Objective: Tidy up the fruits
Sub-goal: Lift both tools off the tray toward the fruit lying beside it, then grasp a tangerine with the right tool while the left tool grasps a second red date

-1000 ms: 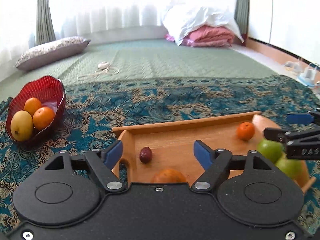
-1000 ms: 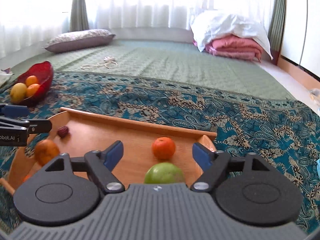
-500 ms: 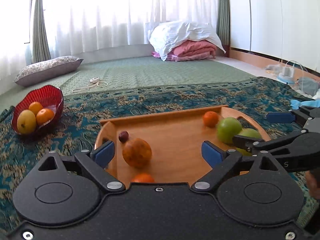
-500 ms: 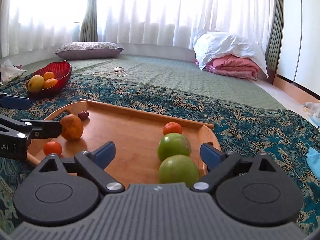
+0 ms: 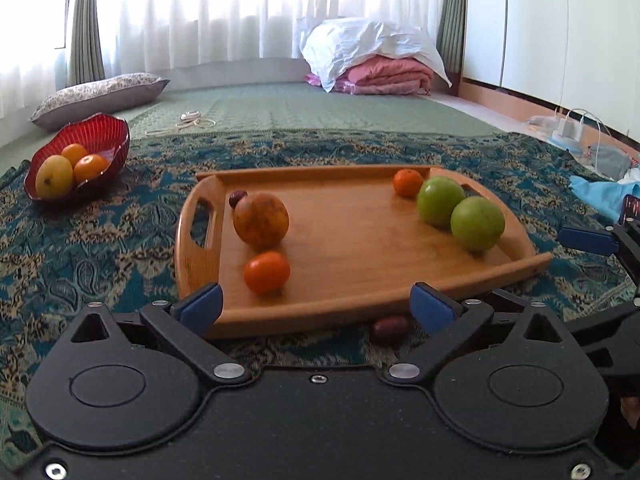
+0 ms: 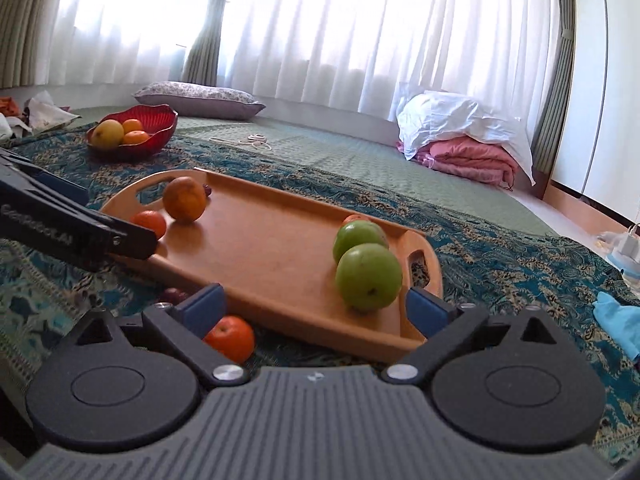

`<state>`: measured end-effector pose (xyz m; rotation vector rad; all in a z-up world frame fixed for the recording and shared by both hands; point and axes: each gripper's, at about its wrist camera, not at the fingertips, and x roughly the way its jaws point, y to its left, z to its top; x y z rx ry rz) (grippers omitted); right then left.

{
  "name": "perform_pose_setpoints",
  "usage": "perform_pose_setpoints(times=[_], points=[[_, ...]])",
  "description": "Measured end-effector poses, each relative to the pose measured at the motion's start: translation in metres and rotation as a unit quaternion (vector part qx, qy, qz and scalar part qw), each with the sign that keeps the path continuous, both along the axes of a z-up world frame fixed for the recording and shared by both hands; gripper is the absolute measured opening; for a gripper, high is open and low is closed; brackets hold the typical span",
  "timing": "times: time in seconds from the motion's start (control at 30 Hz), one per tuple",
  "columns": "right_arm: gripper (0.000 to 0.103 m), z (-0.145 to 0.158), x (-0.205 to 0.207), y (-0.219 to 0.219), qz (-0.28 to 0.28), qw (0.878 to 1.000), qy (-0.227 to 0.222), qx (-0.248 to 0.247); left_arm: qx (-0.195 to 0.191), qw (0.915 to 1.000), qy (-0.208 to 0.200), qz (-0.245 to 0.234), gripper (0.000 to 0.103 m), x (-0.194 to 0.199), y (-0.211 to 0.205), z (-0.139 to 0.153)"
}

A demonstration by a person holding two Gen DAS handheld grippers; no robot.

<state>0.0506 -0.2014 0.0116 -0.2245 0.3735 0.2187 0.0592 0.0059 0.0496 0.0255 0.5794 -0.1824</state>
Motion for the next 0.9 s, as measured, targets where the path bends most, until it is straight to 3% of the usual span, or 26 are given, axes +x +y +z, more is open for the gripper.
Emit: perform_pose_setpoints(times=[0.23, 0.47, 0.73, 0.9], points=[[0.101, -0.022, -0.012, 0.011, 0.007, 1.000, 0.013, 0.005, 0.008, 0.9997, 0.024, -0.004, 0.100, 0.005, -0.014, -0.018], [0.094, -0.039, -0.014, 0.025, 0.004, 1.000, 0.025, 0.003, -0.001, 0.9984, 0.056, -0.003, 0.099, 0.016, -0.026, -0.031], [0.081, -0.043, -0.014, 0.022, 0.003, 0.999, 0.034, 0.031, -0.023, 0.9967, 0.078, 0.001, 0.078, 0.028, -0.033, -0.039], [0.072, -0.042, -0.012, 0.024, 0.008, 0.999, 0.039, 0.036, -0.016, 0.9970, 0.076, 0.005, 0.074, 0.028, -0.039, -0.040]])
